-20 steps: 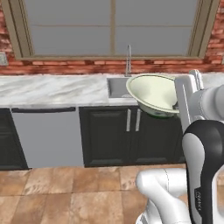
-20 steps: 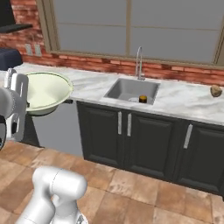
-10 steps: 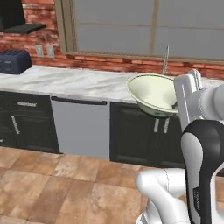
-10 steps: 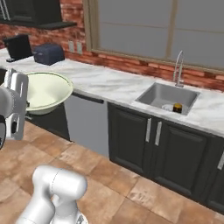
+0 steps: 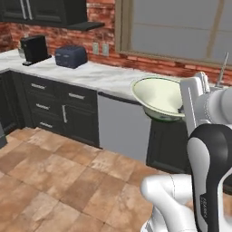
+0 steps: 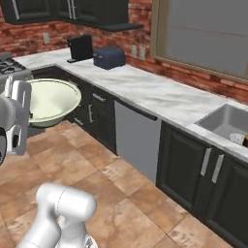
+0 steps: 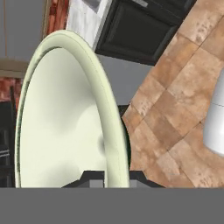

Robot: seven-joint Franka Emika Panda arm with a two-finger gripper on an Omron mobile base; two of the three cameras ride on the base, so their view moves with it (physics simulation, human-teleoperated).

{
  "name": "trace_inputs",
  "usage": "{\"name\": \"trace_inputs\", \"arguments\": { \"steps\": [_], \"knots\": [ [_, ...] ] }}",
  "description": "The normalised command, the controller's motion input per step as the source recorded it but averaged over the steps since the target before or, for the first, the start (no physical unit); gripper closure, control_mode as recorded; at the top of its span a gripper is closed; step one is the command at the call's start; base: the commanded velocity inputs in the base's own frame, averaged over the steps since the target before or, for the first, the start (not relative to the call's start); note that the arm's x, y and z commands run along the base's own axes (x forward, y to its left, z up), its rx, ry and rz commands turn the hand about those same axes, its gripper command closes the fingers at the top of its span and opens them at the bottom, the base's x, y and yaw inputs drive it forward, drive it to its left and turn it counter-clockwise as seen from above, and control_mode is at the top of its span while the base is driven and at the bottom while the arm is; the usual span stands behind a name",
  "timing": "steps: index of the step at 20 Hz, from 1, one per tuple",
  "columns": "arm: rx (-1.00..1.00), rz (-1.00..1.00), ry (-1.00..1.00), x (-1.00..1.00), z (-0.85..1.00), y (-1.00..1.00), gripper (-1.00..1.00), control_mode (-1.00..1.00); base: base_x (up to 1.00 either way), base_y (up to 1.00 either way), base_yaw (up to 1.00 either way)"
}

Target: Pick the mug and place it in the sink. Pick the bowl and place it in the open cabinet and then close the cabinet.

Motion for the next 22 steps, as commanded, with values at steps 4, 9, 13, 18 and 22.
{"name": "trace_inputs", "arguments": {
  "steps": [4,9,13,18,22],
  "knots": [
    [0.0,0.0,0.0,0.0,0.0,0.0,1.0,1.0,0.1,0.19,0.46],
    [0.0,0.0,0.0,0.0,0.0,0.0,1.0,1.0,0.17,0.16,0.45],
    [0.0,0.0,0.0,0.0,0.0,0.0,1.0,1.0,0.16,0.07,0.46],
    [0.0,0.0,0.0,0.0,0.0,0.0,1.0,1.0,0.16,0.01,0.48],
    [0.0,0.0,0.0,0.0,0.0,0.0,1.0,1.0,0.09,0.0,0.47]
  ]
}}
